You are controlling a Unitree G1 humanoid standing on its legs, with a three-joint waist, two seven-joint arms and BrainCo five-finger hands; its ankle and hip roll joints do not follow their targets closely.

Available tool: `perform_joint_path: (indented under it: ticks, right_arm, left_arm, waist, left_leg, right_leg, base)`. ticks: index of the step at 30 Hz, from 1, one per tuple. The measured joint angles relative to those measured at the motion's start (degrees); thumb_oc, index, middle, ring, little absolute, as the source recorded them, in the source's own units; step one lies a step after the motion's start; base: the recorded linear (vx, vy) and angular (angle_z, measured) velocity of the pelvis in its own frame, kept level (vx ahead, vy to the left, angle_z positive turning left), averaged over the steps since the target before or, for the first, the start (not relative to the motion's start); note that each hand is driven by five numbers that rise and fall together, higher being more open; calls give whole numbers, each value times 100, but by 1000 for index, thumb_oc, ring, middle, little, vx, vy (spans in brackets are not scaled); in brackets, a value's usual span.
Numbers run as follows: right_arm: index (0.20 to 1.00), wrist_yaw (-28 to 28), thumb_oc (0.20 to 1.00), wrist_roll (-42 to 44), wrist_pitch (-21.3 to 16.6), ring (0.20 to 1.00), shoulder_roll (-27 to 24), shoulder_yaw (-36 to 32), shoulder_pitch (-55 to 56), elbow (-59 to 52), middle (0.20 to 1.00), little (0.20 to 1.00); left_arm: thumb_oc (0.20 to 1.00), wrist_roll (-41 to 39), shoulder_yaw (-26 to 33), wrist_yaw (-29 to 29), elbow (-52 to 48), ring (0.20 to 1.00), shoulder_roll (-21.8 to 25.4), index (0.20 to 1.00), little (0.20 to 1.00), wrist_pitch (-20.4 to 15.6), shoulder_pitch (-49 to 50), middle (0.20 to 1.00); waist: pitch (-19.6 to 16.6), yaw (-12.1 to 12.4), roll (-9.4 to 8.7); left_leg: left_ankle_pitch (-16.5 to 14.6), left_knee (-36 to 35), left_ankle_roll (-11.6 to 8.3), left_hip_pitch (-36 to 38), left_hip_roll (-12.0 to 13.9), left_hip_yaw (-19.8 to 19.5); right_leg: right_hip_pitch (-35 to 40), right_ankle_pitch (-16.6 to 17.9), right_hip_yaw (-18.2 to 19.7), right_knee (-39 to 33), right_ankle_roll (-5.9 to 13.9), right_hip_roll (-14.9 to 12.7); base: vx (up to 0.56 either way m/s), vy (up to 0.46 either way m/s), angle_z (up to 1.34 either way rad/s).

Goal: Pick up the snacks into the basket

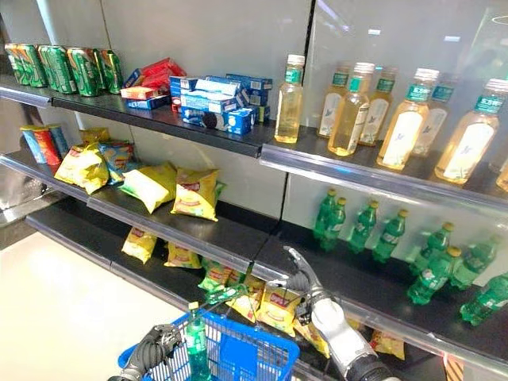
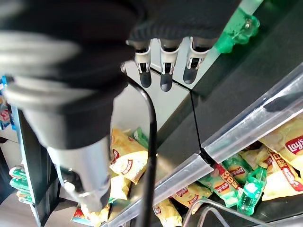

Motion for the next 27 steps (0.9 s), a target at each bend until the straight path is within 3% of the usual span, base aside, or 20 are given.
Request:
perform_joint_path:
  ticks: [3,6,8,9,11,12,14,17,18,19,20,22,23,24,26,27]
  right_arm:
    - [1000,-10,1000,16,-1,1000,48,-128,91,58,1000,1000]
    - [1000,-52,1000,119,-5,1000,91,-372,383,30,1000,1000]
    - [1000,-50,1000,168,-10,1000,18,-530,746,-189,1000,1000]
    - [1000,-44,1000,198,-11,1000,-13,-533,978,-245,1000,1000]
    - [1000,-18,1000,235,-30,1000,-47,-574,1250,-422,1000,1000]
    - [1000,5,1000,238,-57,1000,-27,-641,1386,-527,1000,1000]
    - [1000,23,1000,347,-125,1000,-54,-691,1529,-649,1000,1000]
    - [1000,24,1000,402,-162,1000,-114,-807,1574,-668,1000,1000]
    - [1000,15,1000,416,-162,1000,-116,-836,1615,-666,1000,1000]
    - [1000,11,1000,418,-163,1000,-106,-839,1631,-665,1000,1000]
    - [1000,4,1000,432,-162,1000,-88,-876,1672,-665,1000,1000]
    - [1000,-8,1000,439,-165,1000,-90,-952,1827,-747,1000,1000]
    - [1000,-9,1000,446,-192,1000,-58,-1058,2083,-914,1000,1000]
    - [1000,-11,1000,449,-207,1000,-105,-1105,2170,-896,1000,1000]
    - [1000,23,1000,447,-200,1000,-190,-1120,2299,-955,1000,1000]
    - [1000,72,1000,446,-203,1000,-270,-1173,2474,-1083,1000,1000]
  left_arm:
    - [200,-2,95,-14,35,200,-6,200,200,0,-1,200]
    - [200,-3,175,-17,44,200,-27,200,200,0,-15,200]
    - [200,2,166,-28,112,200,-98,200,200,0,-138,200]
    - [200,1,167,-38,107,200,-53,200,200,-1,-151,200]
    - [200,8,165,-70,109,200,15,200,200,1,-197,200]
    - [200,7,176,-62,112,200,22,200,200,4,-210,200]
    - [200,13,171,-39,184,200,112,200,200,1,-327,200]
    - [200,11,168,-3,388,200,87,200,200,2,-443,200]
    - [200,14,167,26,510,200,61,200,200,2,-518,200]
    - [200,17,169,49,568,200,57,200,200,2,-539,200]
    - [200,18,161,78,721,200,42,200,200,2,-592,200]
    - [200,18,147,138,756,200,42,200,200,2,-529,200]
    - [200,37,128,171,747,200,79,200,200,3,-480,200]
    - [200,76,137,193,754,200,35,200,200,4,-454,200]
    - [200,111,145,220,751,200,-44,200,200,6,-300,200]
    - [200,123,154,255,739,200,-68,200,200,8,-179,200]
  waist:
    - [82,24,-73]
    - [194,-27,-150]
    - [345,-94,-68]
    - [364,-209,-54]
    - [529,-300,33]
    - [553,-333,84]
    - [615,-578,143]
    - [667,-727,205]
    - [678,-785,218]
    - [675,-836,204]
    - [656,-979,159]
    - [590,-976,40]
    - [494,-1001,-78]
    - [487,-1011,-70]
    - [418,-998,95]
    - [378,-1005,89]
  left_leg:
    - [-75,78,105,1,-132,-15]
    - [-240,299,277,-16,-455,-112]
    - [-407,566,395,-105,-563,-307]
    - [-408,596,450,-88,-611,-454]
    - [-454,743,606,-24,-614,-797]
    - [-464,774,616,-43,-559,-961]
    - [-455,813,647,-184,-556,-1422]
    - [-513,822,637,-209,-661,-1644]
    - [-578,862,621,-211,-694,-1764]
    - [-626,893,593,-210,-743,-1908]
    - [-762,1005,562,-214,-787,-2121]
    - [-941,949,469,-70,-824,-2356]
    - [-1087,958,328,-26,-835,-2535]
    - [-1233,907,241,73,-678,-2566]
    - [-1417,990,71,179,-317,-2467]
    - [-1495,1409,-28,72,-198,-2444]
  right_leg:
    - [26,-42,-56,139,115,-188]
    - [53,-131,-64,415,279,-466]
    - [-144,-83,-2,1205,348,-606]
    - [-363,90,202,1728,317,-644]
    - [-799,189,615,2556,333,-522]
    - [-878,29,759,2585,329,-285]
    - [-1177,-67,725,1813,348,60]
    - [-1396,203,910,264,493,11]
    - [-1381,381,1115,-380,628,5]
    - [-1439,455,1350,-568,699,23]
    - [-1371,594,1812,-843,810,29]
    - [-1349,681,1768,-706,733,-13]
    - [-1208,643,1782,-560,591,24]
    - [-1210,1073,1658,-342,280,139]
    - [-1261,727,1438,161,-30,427]
    - [-1202,473,1199,415,-207,614]
  base:
    - [104,239,9]
    - [137,250,27]
    - [122,232,54]
    - [118,153,55]
    - [156,64,49]
    - [197,19,67]
    - [228,-49,79]
    - [315,-181,57]
    - [327,-210,45]
    - [329,-252,93]
    - [207,-212,86]
    - [358,-362,91]
    - [402,-376,103]
    - [431,-402,92]
    - [315,-327,57]
    - [227,-243,60]
